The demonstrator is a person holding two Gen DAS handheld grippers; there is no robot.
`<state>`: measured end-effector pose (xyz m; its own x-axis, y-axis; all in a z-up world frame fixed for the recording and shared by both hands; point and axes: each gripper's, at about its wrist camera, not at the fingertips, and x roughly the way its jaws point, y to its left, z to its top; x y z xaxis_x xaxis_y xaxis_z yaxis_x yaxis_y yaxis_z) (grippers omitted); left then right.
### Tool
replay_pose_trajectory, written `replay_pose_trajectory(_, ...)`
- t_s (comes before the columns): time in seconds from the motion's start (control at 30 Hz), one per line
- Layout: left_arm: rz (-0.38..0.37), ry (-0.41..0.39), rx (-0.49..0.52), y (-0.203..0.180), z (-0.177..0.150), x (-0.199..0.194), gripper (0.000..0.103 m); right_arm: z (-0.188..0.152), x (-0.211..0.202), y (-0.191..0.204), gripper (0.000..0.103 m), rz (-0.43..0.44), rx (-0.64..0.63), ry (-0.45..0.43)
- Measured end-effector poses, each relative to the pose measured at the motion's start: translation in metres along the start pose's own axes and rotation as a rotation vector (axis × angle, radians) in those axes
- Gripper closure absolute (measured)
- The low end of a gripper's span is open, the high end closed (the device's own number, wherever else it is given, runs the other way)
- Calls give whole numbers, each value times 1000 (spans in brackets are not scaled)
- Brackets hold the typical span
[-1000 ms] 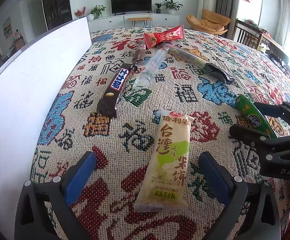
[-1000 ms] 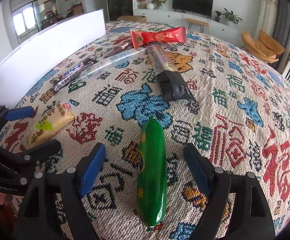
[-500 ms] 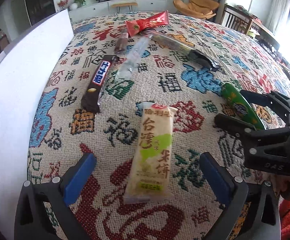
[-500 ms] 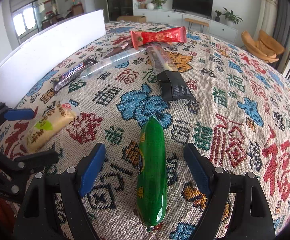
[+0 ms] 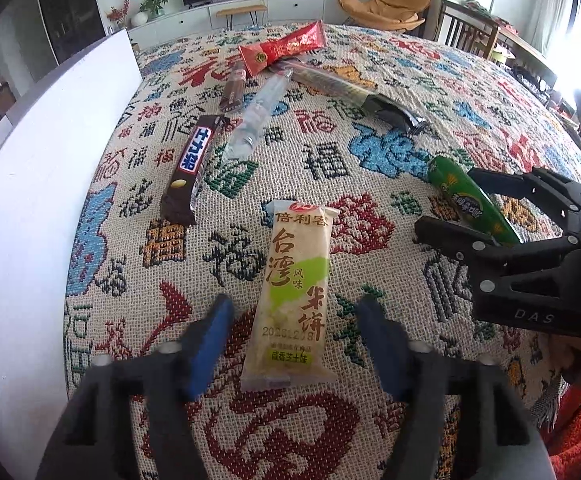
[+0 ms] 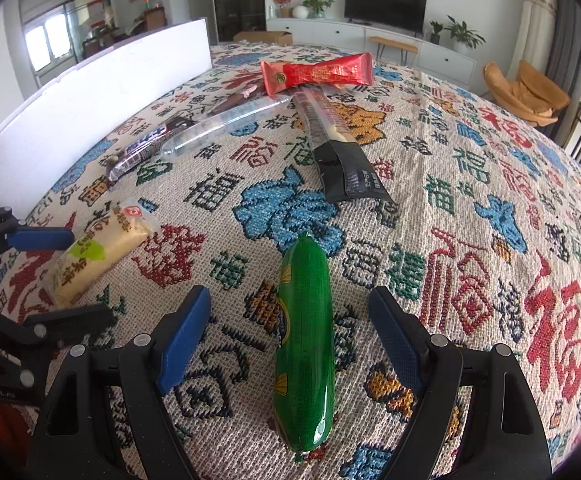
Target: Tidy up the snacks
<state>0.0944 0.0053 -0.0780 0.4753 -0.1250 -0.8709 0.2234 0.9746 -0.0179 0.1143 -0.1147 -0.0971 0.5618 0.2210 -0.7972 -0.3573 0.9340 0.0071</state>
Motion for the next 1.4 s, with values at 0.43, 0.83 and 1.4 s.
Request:
replay_pose_trajectory(0.43, -163, -178, -200, 40, -4, -68, 74, 28, -29, -76, 20, 218, 402, 199)
replay_pose_trajectory(0.83, -175, -264, -272, 71, -10, -126, 74, 28, 4, -28, 79, 102, 164, 371)
replay_pose_trajectory(1.4, 244, -279, -593, 254, -44, -181, 58, 191, -104, 197, 73, 790, 115, 55)
